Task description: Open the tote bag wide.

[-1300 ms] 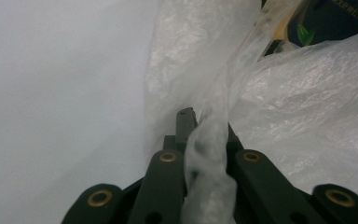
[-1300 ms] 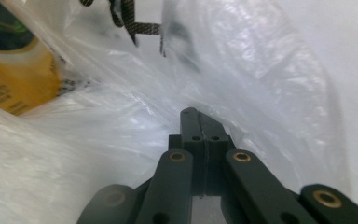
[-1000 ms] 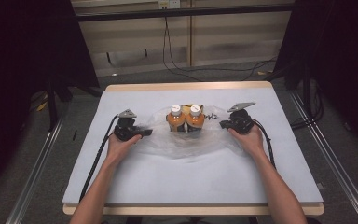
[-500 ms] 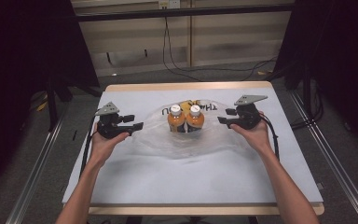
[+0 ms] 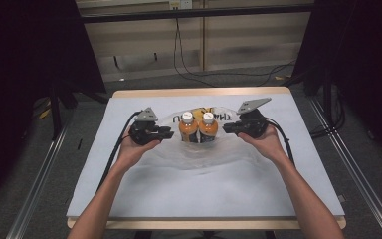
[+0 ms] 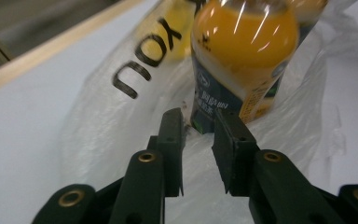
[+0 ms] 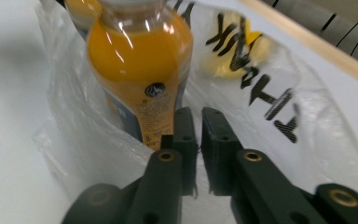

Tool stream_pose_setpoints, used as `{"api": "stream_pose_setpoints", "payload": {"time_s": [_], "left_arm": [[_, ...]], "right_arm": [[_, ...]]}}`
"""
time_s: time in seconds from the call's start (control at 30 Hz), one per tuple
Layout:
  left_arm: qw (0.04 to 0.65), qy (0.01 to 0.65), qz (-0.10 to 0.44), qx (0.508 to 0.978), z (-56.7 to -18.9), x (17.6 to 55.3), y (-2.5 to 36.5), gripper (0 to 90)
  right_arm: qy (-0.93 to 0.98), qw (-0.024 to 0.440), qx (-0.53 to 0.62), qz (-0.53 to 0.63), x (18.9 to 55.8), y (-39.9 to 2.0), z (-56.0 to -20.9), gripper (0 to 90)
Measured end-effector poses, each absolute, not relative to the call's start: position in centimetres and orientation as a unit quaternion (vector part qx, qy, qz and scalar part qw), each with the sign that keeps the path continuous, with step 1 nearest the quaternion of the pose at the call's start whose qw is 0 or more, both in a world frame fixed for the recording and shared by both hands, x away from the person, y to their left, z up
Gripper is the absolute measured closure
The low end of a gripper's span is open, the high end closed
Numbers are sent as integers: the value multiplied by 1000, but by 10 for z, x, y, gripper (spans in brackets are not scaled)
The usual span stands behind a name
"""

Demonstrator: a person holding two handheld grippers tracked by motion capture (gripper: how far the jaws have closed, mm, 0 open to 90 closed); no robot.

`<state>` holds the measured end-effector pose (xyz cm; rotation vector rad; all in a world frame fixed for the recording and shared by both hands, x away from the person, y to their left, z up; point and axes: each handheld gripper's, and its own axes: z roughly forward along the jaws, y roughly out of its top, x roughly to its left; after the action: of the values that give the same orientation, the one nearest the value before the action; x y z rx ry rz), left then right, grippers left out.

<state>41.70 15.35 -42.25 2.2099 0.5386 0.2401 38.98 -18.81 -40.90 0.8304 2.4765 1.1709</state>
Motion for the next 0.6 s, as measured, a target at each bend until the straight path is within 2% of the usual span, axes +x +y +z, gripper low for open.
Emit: {"api": "stream_pose_setpoints", "payload": {"time_s": [0.3, 0.43, 0.5, 0.6], "left_arm": [[366, 212, 71, 904, -453, 434, 139, 797], [340, 220, 73, 911, -462, 437, 135, 797], [309, 195, 79, 928, -461, 439, 136, 796], [293, 206, 89, 929, -469, 435, 133, 806]], "right_arm": [[887, 106, 283, 348, 418, -178, -435, 900], [902, 92, 287, 309, 425, -173, -451, 900], [905, 88, 287, 300, 427, -172, -457, 900], [917, 83, 284, 267, 427, -170, -465, 900]]}}
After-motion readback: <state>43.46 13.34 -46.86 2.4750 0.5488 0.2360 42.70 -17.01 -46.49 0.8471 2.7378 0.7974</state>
